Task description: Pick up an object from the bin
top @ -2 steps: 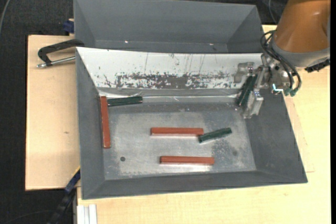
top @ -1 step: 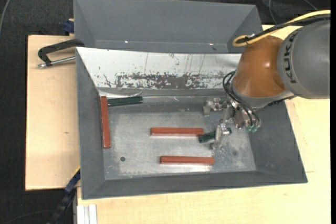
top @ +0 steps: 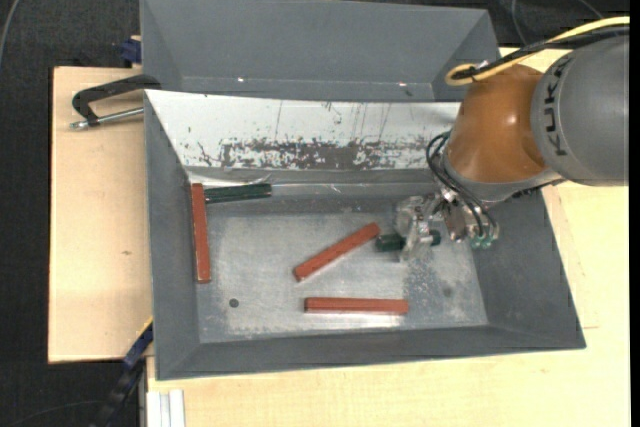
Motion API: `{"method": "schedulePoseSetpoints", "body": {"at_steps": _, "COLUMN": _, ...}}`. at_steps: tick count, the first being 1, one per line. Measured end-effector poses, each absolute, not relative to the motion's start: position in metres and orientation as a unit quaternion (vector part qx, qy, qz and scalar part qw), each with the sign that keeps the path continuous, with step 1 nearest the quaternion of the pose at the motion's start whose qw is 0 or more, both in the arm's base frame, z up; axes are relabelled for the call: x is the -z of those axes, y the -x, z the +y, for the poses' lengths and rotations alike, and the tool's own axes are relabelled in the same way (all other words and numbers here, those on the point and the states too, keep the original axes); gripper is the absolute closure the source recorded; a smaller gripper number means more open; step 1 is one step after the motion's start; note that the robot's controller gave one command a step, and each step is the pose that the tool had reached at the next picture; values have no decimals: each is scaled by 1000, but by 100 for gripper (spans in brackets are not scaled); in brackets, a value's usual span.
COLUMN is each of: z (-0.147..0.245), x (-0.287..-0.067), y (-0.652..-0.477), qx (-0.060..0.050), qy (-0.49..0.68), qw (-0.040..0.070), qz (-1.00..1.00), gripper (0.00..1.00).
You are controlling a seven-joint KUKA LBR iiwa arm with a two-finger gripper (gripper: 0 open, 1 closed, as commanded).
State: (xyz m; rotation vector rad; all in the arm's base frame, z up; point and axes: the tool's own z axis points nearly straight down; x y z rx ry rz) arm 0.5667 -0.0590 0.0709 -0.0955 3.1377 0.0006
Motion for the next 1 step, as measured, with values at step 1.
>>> {"method": "schedulePoseSetpoints", "body": {"at_steps": 1, "z": -27, "x": -231, "y": -570, "qx": 0, "qy": 70, "qw": 5, "qz": 998, "gripper": 100}}
